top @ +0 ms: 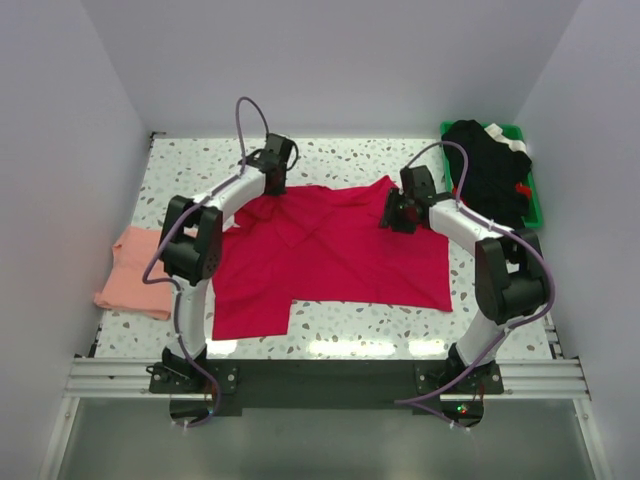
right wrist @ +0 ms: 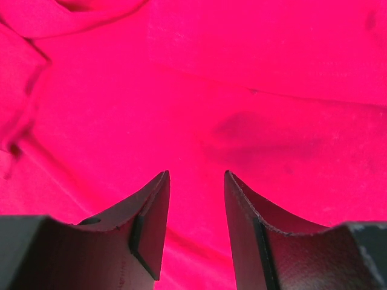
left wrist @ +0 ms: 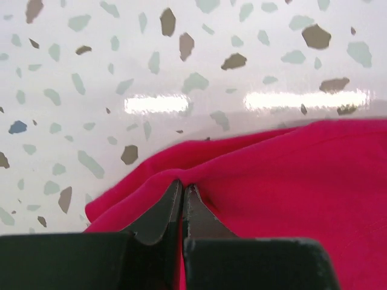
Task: Fold and stack the t-shirts
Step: Flatten the tshirt out
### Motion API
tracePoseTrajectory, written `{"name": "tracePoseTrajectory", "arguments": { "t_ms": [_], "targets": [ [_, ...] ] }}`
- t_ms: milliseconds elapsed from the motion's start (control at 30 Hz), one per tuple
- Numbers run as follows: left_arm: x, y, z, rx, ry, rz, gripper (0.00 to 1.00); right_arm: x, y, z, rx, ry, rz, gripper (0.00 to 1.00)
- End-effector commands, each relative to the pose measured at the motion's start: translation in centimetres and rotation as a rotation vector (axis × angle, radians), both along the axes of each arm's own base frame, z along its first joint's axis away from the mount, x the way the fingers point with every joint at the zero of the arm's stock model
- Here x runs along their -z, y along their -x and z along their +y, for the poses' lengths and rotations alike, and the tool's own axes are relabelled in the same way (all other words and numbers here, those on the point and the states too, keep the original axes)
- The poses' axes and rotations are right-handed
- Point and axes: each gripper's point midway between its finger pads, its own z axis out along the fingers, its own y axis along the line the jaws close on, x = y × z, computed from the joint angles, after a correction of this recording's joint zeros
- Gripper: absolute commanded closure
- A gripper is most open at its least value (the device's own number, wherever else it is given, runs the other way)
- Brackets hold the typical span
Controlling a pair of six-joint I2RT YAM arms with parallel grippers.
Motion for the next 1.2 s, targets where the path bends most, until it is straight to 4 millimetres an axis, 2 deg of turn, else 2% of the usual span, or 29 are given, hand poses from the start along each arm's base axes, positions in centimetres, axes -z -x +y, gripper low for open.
{"name": "tracePoseTrajectory", "arguments": {
  "t_ms": [0,100,133,200,233,267,333,367,400,500,600,667,733,767,800,833,867,933,967,1033,1067,1133,1167],
  "targets": [
    [-2.6,-3.7,1.9,-0.058,0.01,-0.121,1.0,-0.8,-0.1,-0.2,0.008,0.009,-0.044,0.55],
    [-3.4,-5.5,3.4,-0.087,0.027,-0.157,1.0,-0.5,0.5,-0.6,0.011,0.022,-0.03,0.56],
    [-3.4,-6.3,4.6,-0.108,0.036,-0.164,1.0,-0.3,0.7,-0.8,0.016,0.036,-0.028,0.56],
    [-3.8,-7.9,5.1,-0.112,0.077,-0.186,1.0,-0.4,1.0,-1.3,0.025,0.053,-0.023,0.55],
    [-3.9,-8.6,6.2,-0.125,0.095,-0.192,1.0,-0.4,1.2,-1.4,0.025,0.057,-0.021,0.55],
    [-4.1,-9.5,5.9,-0.103,0.13,-0.202,0.99,-0.3,1.3,-1.5,0.026,0.063,-0.016,0.55],
    [-4.6,-10.5,7.3,-0.128,0.135,-0.226,0.79,-0.6,1.3,-1.6,0.031,0.066,-0.019,0.55],
    [-5.3,-11.2,7.2,-0.124,0.167,-0.242,0.68,-0.6,1.4,-1.7,0.032,0.072,-0.016,0.55],
    [-5.7,-11.6,7.9,-0.129,0.187,-0.25,0.47,-0.8,1.2,-1.9,0.036,0.078,-0.022,0.55],
    [-8.3,-12.0,8.5,-0.153,0.26,-0.295,0.27,-1.2,1.2,-2.1,0.041,0.092,-0.021,0.55],
    [-11.2,-10.7,8.4,-0.178,0.339,-0.319,0.25,-1.8,1.2,-2.5,0.052,0.104,-0.033,0.52],
    [-12.0,-8.0,8.1,-0.237,0.411,-0.301,0.25,-2.0,1.6,-2.9,0.066,0.117,-0.036,0.52],
    [-11.6,-5.0,8.1,-0.316,0.461,-0.262,0.3,-1.8,2.2,-3.4,0.08,0.132,-0.028,0.52],
    [-10.5,-1.4,8.3,-0.383,0.501,-0.232,0.32,-2.3,2.5,-3.4,0.082,0.125,-0.035,0.52],
    [-10.1,0.2,8.5,-0.428,0.524,-0.236,0.35,-1.9,3.1,-3.5,0.083,0.123,-0.024,0.52],
    [-8.4,4.5,8.7,-0.469,0.533,-0.202,0.38,-1.9,3.5,-3.5,0.082,0.117,-0.022,0.52],
    [-8.0,5.8,8.7,-0.518,0.57,-0.222,0.44,-2.5,3.9,-3.7,0.091,0.112,-0.037,0.52],
    [-6.2,9.7,8.9,-0.573,0.557,-0.184,0.44,-2.1,5.1,-4.3,0.102,0.12,-0.027,0.51],
    [-4.8,12.9,9.8,-0.627,0.524,-0.163,0.44,-2.4,5.7,-4.7,0.118,0.128,-0.03,0.51],
    [-3.1,16.6,10.7,-0.666,0.493,-0.137,0.44,-1.8,6.9,-5.2,0.129,0.139,-0.01,0.51],
    [-2.3,18.2,11.4,-0.712,0.471,-0.119,0.44,-2.2,7.3,-5.8,0.16,0.147,-0.015,0.51],
    [-1.2,20.8,12.0,-0.741,0.466,-0.108,0.43,-1.9,8.2,-6.4,0.184,0.159,0.004,0.51],
    [-1.0,21.5,12.2,-0.757,0.466,-0.113,0.43,-1.8,8.8,-6.7,0.197,0.167,0.019,0.51]
  ]
}}
